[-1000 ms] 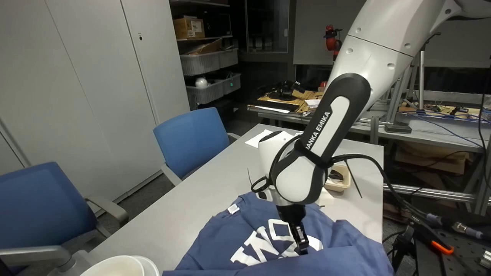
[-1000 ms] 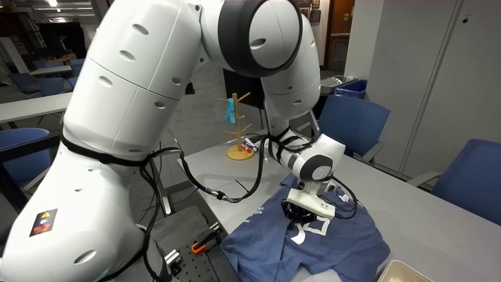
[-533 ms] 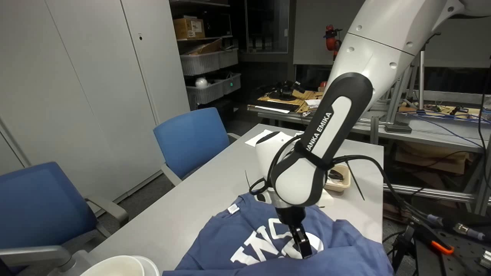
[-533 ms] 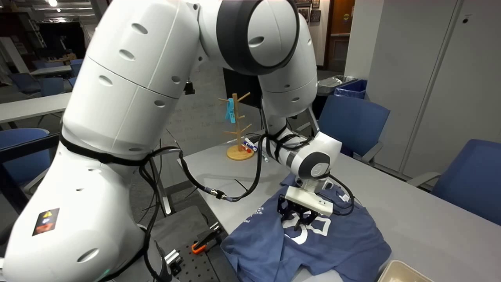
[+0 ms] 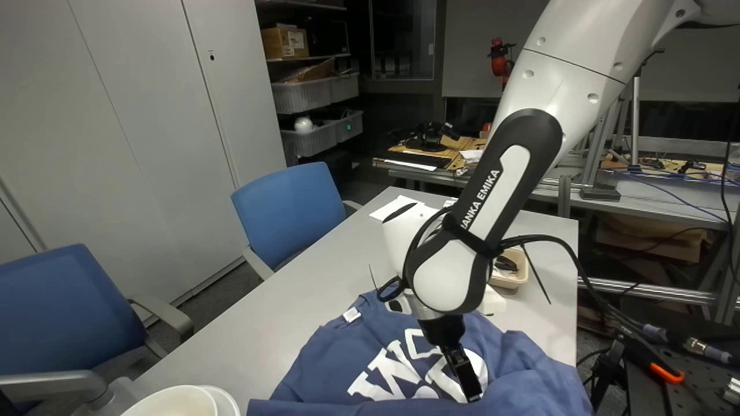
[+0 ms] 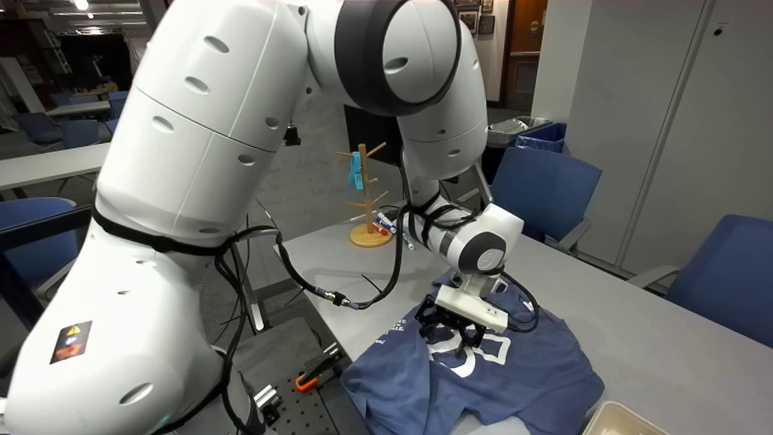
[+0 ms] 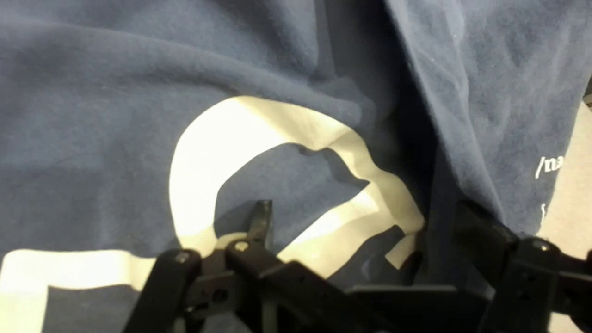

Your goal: Unfold the blue t-shirt fully

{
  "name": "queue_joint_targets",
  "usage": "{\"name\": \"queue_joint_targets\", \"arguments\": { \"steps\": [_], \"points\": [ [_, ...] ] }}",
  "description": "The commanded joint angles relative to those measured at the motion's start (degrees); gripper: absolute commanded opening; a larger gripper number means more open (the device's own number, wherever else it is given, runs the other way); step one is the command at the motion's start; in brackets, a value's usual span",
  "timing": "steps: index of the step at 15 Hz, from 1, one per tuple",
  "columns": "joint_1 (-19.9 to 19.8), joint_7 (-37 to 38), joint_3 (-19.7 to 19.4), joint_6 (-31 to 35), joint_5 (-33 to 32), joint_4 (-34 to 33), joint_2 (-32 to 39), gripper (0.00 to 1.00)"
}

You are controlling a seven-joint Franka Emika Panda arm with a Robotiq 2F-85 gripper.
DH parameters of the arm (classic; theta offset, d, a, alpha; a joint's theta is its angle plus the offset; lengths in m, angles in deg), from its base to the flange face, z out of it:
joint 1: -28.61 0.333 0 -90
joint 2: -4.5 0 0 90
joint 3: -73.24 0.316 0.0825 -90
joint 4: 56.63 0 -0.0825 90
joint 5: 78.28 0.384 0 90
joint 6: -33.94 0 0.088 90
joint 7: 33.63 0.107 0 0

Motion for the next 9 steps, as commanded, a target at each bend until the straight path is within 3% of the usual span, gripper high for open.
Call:
{"name": "queue_joint_targets", "arguments": {
  "steps": [1,9],
  "points": [
    [0.5,-0.4,1.7,-4.6,1.5,-0.3,-0.9,1.0],
    [3.6,-1.5,7.2,-15.0,4.5,-2.4,-1.8,1.0]
  ]
}}
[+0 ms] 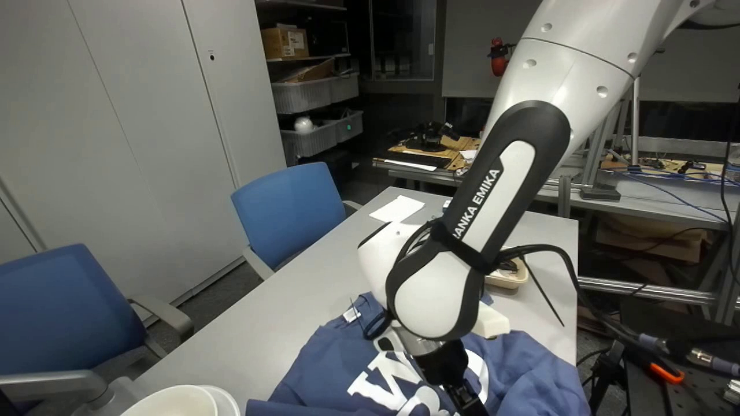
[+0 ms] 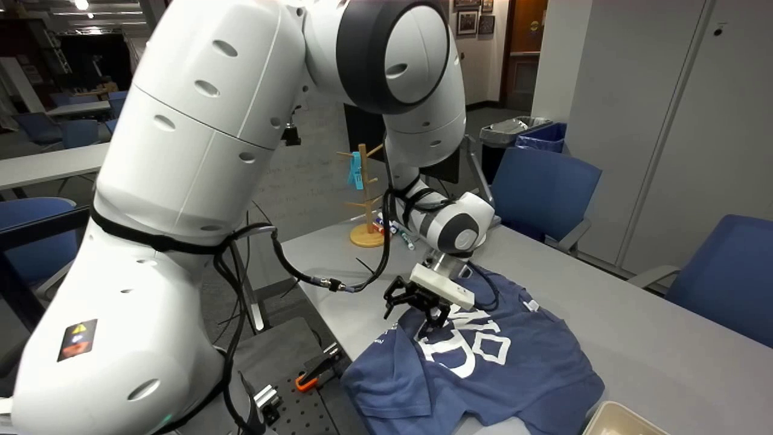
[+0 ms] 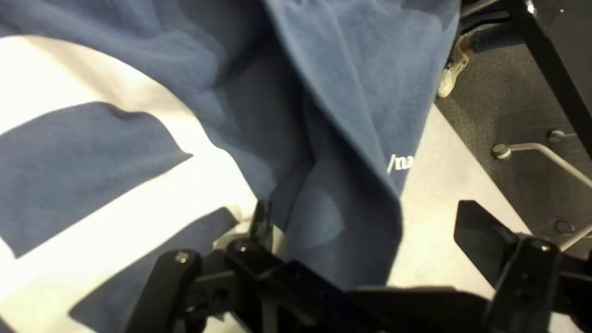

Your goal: Unfold the blue t-shirt fully

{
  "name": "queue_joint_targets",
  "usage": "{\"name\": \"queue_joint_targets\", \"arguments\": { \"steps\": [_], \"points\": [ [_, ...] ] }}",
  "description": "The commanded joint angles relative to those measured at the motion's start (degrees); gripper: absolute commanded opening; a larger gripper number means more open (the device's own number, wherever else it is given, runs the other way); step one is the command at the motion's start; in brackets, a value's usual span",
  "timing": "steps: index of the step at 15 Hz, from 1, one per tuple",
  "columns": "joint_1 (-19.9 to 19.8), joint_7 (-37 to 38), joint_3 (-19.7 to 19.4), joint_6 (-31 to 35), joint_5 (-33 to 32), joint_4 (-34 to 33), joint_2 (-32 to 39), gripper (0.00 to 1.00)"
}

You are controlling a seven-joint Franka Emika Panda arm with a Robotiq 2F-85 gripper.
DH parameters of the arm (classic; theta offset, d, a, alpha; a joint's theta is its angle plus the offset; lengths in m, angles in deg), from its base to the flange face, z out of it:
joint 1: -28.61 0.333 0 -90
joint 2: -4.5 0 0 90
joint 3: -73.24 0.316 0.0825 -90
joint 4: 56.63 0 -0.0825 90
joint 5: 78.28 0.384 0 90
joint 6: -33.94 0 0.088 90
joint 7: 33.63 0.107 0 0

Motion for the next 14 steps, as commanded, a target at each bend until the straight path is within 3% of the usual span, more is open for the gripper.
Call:
{"name": "queue_joint_targets", "arguments": {
  "steps": [1,6,14],
  "points": [
    [2.1,-1.6,1.8,-5.6,2.5,-1.9,-1.7,1.0],
    [4.0,-2.1,2.6,-8.0,4.3,-4.2,-1.7,1.0],
    [6.1,1.5,-2.4,-0.9,-0.4,-3.0,-0.8,1.0]
  ]
}}
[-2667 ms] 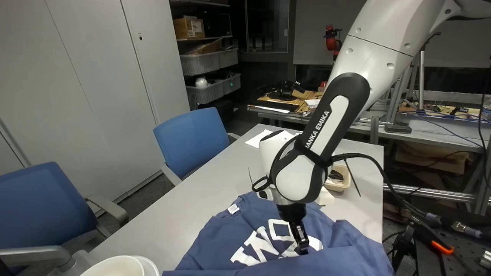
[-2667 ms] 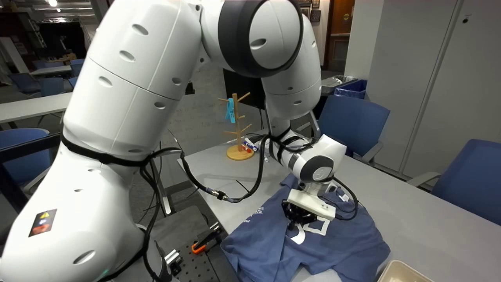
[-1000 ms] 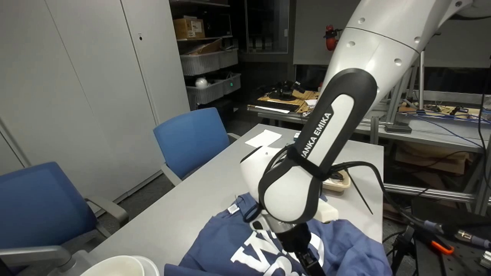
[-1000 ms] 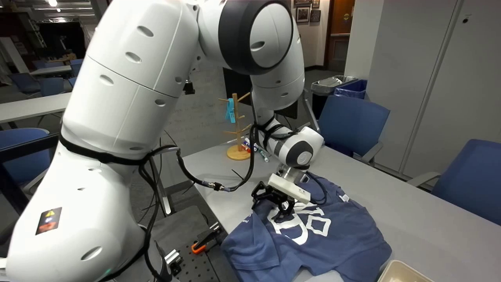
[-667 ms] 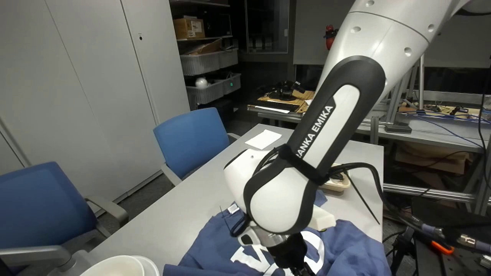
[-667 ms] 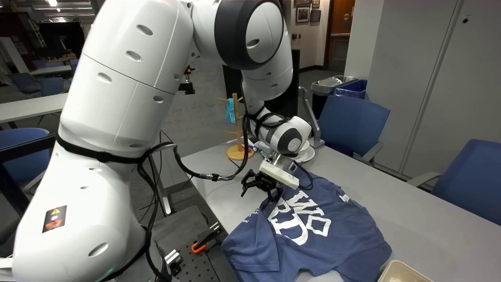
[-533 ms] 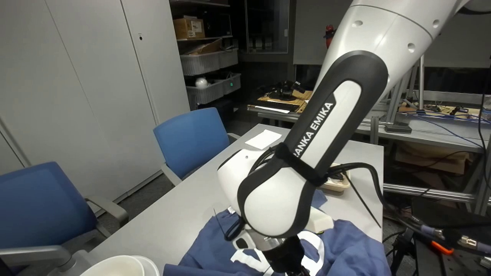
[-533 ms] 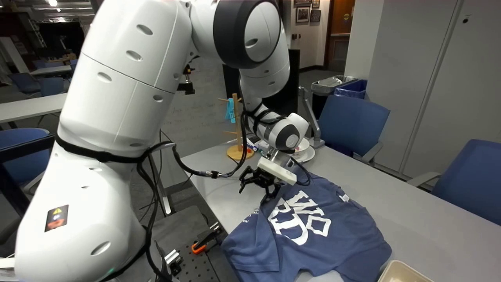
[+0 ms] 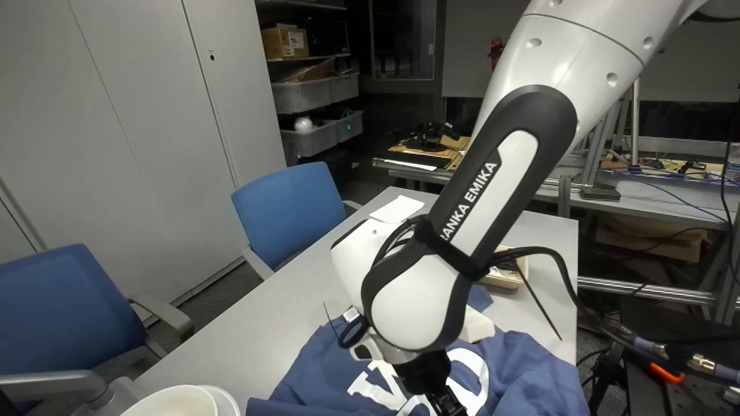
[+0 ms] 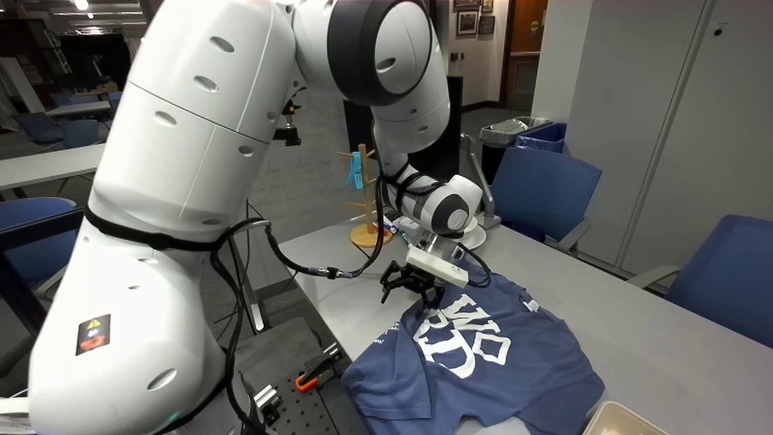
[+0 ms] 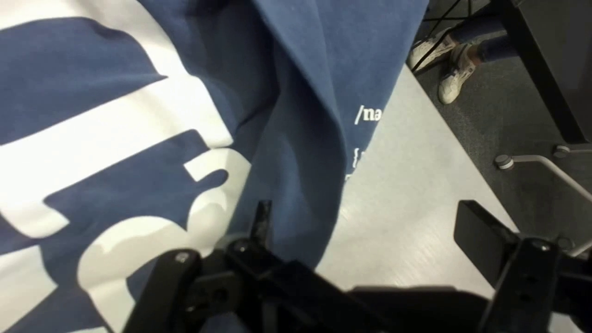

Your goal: Unfold the blue t-shirt fully

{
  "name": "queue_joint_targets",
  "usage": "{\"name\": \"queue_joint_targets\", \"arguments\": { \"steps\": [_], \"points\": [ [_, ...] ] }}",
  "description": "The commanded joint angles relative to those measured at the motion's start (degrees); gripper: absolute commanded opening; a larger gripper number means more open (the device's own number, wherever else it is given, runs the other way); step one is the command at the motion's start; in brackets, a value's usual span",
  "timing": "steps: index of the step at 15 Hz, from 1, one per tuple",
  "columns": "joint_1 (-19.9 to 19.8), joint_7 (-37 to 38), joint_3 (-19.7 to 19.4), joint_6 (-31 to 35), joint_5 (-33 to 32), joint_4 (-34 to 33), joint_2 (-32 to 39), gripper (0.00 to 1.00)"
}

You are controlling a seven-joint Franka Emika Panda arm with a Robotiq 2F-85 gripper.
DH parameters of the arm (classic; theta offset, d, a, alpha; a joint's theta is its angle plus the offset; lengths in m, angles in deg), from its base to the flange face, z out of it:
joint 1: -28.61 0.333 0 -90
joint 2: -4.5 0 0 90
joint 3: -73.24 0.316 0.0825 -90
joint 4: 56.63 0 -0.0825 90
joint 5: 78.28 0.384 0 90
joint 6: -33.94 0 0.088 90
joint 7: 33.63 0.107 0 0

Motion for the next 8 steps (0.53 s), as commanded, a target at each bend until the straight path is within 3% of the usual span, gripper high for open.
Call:
{"name": "queue_joint_targets", "arguments": {
  "steps": [1,3,5,6,8],
  "points": [
    [1.1,1.5,-1.9,1.6,-0.9,0.2,0.4,1.0],
    [1.4,2.3,-2.4,1.1,-1.1,0.3,0.7,1.0],
    [1.6,3.1,-2.8,1.0,-1.5,0.6,0.8,0.87],
    [1.6,3.4,-2.9,0.9,-1.8,0.7,0.9,0.75],
    [1.4,4.3,-3.2,0.8,-2.6,1.0,1.1,0.67]
  ]
}}
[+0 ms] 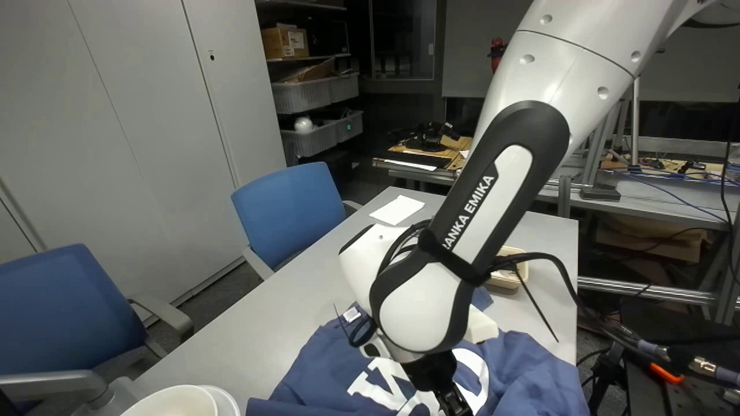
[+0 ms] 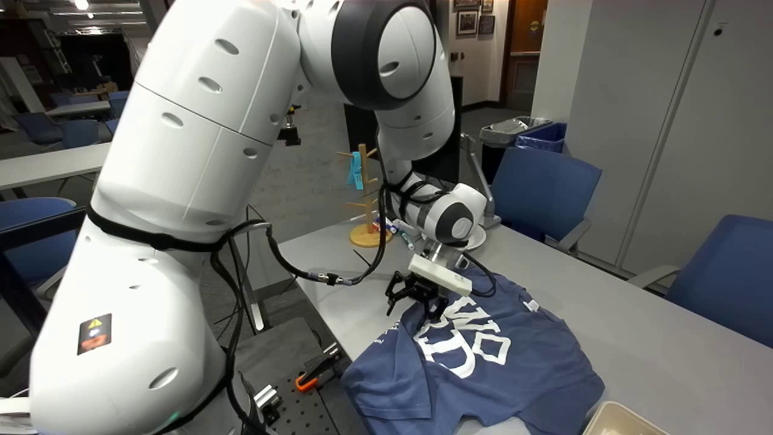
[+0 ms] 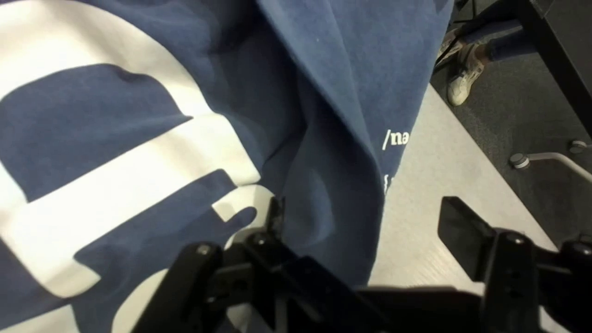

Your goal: Unfold the blue t-shirt fully

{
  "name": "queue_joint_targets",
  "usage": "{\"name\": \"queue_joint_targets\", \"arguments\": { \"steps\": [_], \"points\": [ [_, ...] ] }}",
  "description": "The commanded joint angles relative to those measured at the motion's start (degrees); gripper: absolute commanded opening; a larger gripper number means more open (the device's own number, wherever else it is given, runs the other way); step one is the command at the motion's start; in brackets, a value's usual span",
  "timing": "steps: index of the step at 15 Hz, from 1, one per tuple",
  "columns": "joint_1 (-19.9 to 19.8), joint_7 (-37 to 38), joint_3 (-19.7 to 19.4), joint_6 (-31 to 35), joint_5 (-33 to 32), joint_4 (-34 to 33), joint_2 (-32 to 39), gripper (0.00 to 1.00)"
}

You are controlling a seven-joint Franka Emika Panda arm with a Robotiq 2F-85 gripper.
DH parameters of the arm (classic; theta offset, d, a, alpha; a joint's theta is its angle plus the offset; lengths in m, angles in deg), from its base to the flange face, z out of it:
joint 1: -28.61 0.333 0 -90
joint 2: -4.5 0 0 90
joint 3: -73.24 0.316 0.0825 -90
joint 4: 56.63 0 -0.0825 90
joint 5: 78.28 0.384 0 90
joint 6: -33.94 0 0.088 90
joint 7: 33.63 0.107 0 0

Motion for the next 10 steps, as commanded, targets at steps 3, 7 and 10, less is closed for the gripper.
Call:
{"name": "queue_joint_targets", "arguments": {
  "steps": [3,7,10],
  "points": [
    [0.7,3.1,-1.9,-0.1,-2.2,1.3,0.1,0.53],
    [0.7,4.8,-3.3,-0.2,-4.3,2.1,-0.4,0.59],
    [0.8,6.0,-4.4,-0.3,-6.6,3.3,-0.9,0.7]
  ]
}}
